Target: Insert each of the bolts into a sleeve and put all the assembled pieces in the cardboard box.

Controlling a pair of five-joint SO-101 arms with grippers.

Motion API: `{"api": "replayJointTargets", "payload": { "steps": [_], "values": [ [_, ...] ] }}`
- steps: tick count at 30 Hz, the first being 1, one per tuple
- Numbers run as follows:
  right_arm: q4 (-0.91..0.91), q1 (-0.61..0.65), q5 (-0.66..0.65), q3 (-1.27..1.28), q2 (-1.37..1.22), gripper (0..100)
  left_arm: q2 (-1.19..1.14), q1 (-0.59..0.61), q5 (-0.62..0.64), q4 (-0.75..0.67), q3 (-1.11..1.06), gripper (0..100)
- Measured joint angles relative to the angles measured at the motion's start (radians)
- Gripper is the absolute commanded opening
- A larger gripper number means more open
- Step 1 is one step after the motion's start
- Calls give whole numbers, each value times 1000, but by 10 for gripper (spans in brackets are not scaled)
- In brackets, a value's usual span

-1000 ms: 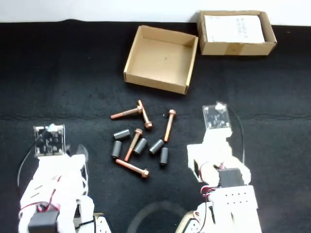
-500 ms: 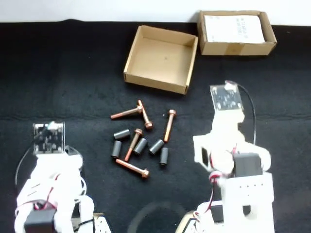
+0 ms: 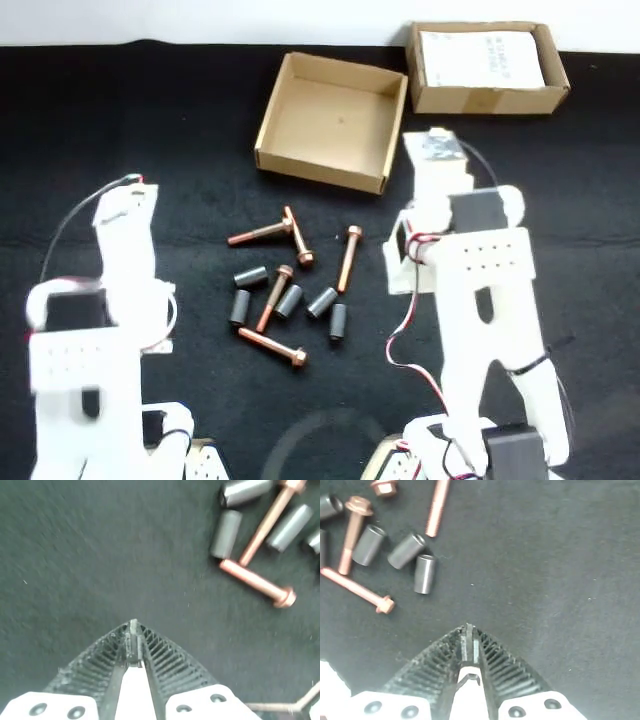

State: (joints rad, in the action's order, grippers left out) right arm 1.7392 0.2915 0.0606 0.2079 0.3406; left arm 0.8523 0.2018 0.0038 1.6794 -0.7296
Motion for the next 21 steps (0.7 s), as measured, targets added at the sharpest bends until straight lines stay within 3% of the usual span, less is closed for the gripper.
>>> {"api": "replayJointTargets", "payload": {
  "steps": [9, 18, 21],
  "values": [
    [-38, 170, -6, 15, -132, 9, -106, 0, 0, 18, 2, 13],
    [-195, 186, -8, 34, -374, 9, -107, 0, 0, 14, -46, 10],
    [-253, 207, -8, 34, -430, 34, -109, 0, 0, -81, -110, 10]
  ]
}}
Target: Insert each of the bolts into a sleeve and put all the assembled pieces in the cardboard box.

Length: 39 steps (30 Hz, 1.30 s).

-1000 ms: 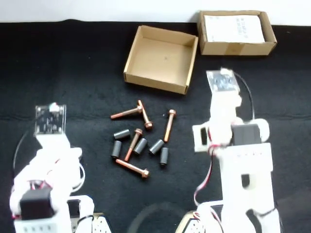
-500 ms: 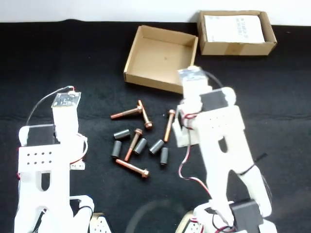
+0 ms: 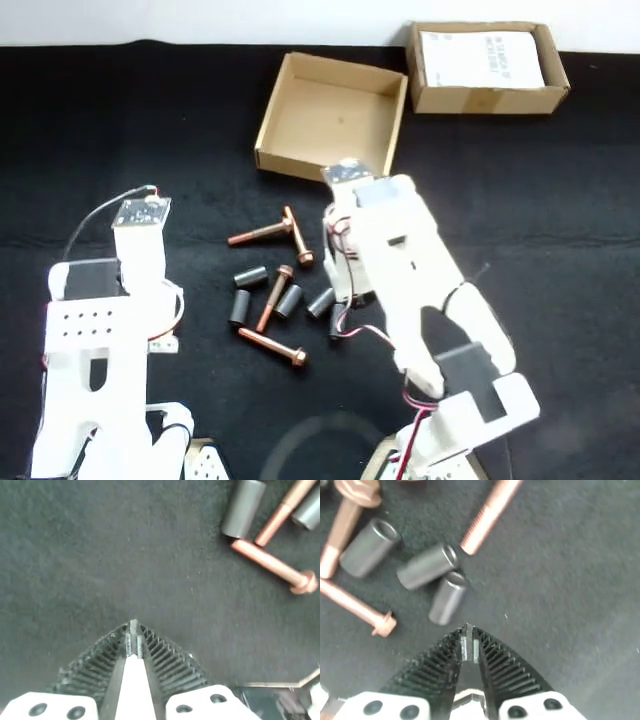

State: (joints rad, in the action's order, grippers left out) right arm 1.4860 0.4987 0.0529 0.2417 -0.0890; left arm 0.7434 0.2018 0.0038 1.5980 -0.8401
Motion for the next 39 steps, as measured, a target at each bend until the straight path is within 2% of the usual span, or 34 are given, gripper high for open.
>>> {"api": "replayJointTargets", "payload": {
  "steps": [3, 7, 21, 36, 39],
  "values": [
    [-40, 43, 0, 2, -32, 95, 0, 0, 0, -107, -89, 10],
    [-91, 106, 8, 3, -51, 98, 0, 0, 0, -176, -167, 10],
    [-118, 118, 89, 14, -110, 101, 0, 0, 0, -196, -195, 13],
    [-290, 120, 98, 247, -97, 98, 0, -46, -6, -199, -199, 13],
    [-305, 120, 98, 259, -95, 43, 0, -46, -6, -256, -250, 10]
  ]
}}
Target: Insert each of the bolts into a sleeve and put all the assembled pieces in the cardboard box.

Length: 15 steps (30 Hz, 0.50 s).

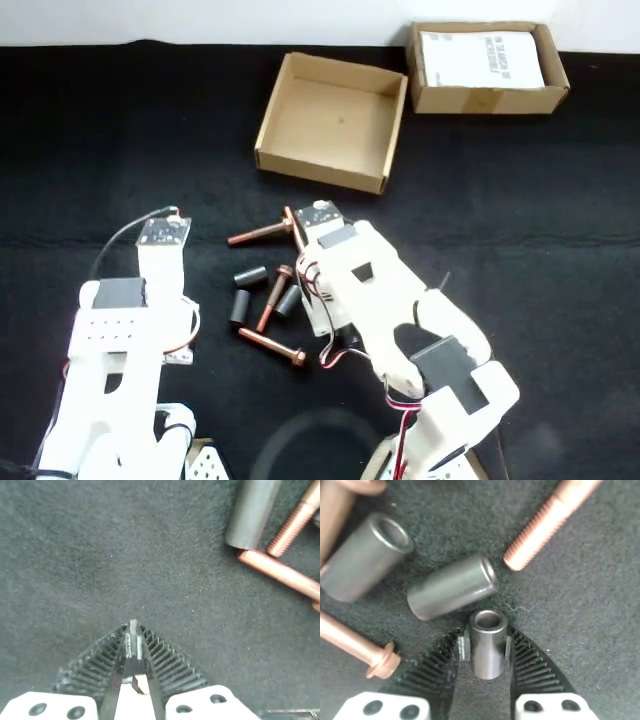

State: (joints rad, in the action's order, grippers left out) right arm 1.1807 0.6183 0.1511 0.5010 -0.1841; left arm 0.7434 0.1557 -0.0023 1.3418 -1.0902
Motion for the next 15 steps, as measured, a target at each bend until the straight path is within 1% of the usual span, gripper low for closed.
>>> {"api": "replayJointTargets", "payload": {
  "steps": [1, 6, 10, 15],
  "values": [
    [-3, -2, 0, 0, 0, 8, 0, 0, 0, -29, -25, 10],
    [-3, -18, 0, 0, 0, 8, 0, 0, 0, -163, -115, 9],
    [6, -51, 0, -3, -2, 8, 0, 0, 0, -195, -117, 9],
    [126, -117, 0, -121, -15, 8, 0, 0, 2, -222, -117, 12]
  ]
}}
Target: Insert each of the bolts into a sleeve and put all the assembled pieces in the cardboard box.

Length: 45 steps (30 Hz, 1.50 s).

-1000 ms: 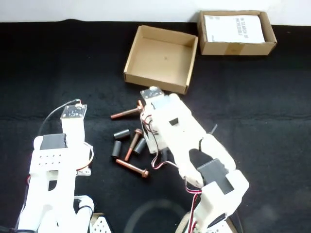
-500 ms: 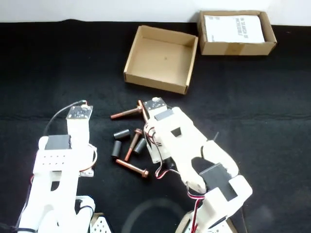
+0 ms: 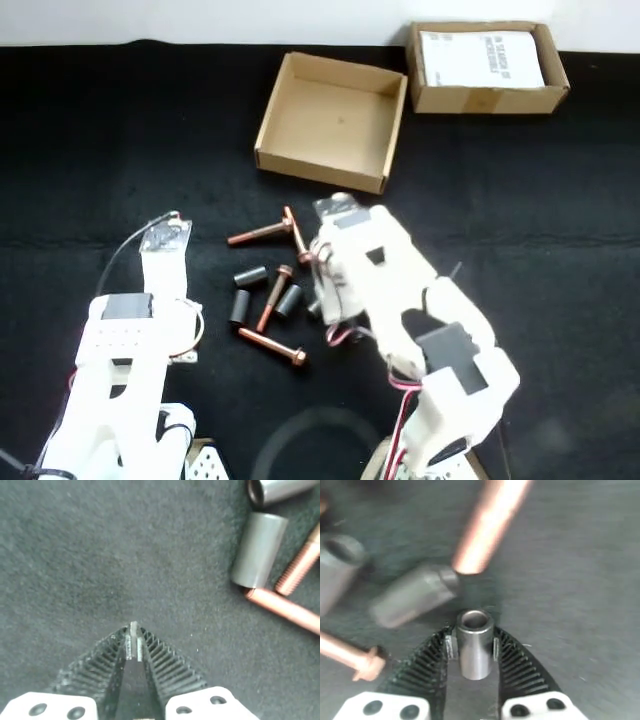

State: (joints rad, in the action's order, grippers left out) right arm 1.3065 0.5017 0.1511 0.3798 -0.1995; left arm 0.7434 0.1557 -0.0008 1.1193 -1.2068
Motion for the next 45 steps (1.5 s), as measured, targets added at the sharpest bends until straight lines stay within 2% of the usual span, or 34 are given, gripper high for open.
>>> {"api": "replayJointTargets", "payload": {
  "steps": [3, 10, 16, 22, 26, 28, 32, 40, 45],
  "values": [
    [78, -61, 0, -110, 23, 8, 0, 0, 0, 54, 58, 13],
    [255, -176, 0, -339, 198, 8, -35, 0, 0, 367, 399, 14],
    [368, -192, 0, -413, 356, 8, -281, 0, 0, 598, 747, 14],
    [433, -204, 0, -416, 514, 7, -575, -25, 0, 634, 939, 14],
    [443, -241, 0, -416, 615, 7, -704, -140, 0, 634, 976, 15],
    [445, -270, -20, -416, 663, 7, -764, -221, 0, 634, 994, 50],
    [445, -358, -57, -416, 741, 7, -890, -370, 0, 634, 1065, 140],
    [445, -594, -117, -364, 807, 7, -1069, -502, -2, 634, 1287, 144],
    [428, -644, -118, -189, 836, 7, -1146, -552, 0, 634, 1455, 145]
  ]
}}
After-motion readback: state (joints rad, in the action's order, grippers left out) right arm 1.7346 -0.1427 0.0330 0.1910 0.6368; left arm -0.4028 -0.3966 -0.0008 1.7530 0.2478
